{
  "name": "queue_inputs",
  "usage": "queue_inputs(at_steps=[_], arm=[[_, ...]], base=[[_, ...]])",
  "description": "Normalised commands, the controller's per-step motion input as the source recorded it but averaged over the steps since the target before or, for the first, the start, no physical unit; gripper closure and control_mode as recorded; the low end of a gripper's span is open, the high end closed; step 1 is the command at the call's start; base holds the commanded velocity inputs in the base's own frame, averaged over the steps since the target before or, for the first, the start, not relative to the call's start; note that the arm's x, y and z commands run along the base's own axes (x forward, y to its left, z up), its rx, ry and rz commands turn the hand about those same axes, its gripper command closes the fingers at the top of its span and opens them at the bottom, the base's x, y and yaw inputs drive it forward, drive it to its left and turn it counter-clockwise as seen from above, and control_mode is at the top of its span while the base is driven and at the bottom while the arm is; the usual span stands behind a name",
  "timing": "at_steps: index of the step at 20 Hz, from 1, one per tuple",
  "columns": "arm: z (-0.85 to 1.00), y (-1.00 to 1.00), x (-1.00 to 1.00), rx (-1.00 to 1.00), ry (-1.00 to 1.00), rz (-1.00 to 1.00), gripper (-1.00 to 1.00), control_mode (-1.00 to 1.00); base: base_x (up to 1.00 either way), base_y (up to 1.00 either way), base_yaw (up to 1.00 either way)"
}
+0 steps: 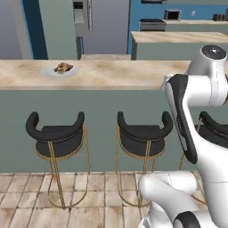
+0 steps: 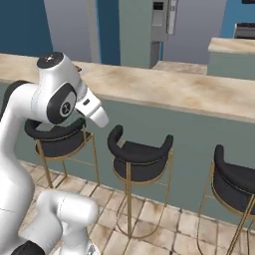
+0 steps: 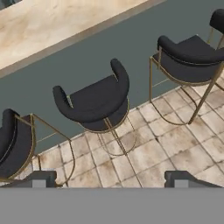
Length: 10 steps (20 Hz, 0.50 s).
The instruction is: Take the cheese, chicken drumstick, and mushroom from the fridge and place them on the plate on the dining counter to create an appetizer plate.
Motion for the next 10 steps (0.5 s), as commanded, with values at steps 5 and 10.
queue_inputs(at_steps=[5,10], arm=[[0.0,0.0,0.0,0.0,0.0,0.0,-1.0,1.0],[0.0,0.0,0.0,0.0,0.0,0.0,-1.0,1.0]], base=[[-0.66,-1.0,-0.11],[-0.45,-1.0,-0.11]])
